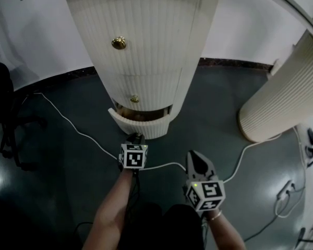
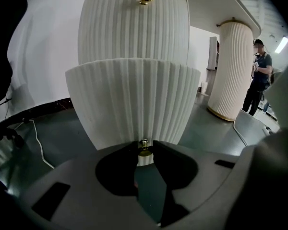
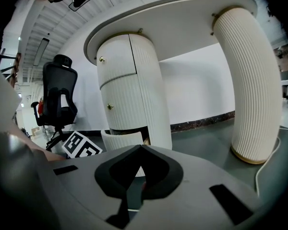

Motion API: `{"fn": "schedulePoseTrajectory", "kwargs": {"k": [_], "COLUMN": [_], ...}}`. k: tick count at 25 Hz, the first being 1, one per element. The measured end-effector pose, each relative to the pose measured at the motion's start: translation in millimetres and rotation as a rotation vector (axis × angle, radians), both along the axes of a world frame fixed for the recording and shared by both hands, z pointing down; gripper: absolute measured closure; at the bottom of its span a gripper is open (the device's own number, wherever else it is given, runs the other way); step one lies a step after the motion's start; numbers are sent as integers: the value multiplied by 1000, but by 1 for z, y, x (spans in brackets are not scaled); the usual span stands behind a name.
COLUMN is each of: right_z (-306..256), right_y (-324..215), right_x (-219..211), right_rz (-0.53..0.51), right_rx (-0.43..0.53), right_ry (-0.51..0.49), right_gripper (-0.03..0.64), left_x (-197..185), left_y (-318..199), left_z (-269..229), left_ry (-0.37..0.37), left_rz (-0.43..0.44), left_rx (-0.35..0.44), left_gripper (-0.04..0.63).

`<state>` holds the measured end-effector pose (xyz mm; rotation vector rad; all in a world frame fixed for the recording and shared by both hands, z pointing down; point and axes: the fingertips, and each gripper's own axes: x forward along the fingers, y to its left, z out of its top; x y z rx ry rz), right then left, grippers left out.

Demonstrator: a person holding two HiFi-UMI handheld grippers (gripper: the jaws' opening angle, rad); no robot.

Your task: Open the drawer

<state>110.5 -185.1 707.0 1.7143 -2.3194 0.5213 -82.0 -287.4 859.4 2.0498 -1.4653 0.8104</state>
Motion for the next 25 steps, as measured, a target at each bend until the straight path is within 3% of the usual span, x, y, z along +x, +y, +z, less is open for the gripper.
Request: {"fn": "schedulePoseTrajectory", "kwargs": {"k": [25], "right_z": [-32], "right_y": [24], "right_x": [-17], "right_rz": [-22], "right_rx": [53], "right_ry": [-8], "right_gripper": [614], "left_x": [-13], "left_y": [118], "left_z": [4], "left_ry": [-2], "left_rz": [42], "left_rx": [-74], "left_gripper": [495]}}
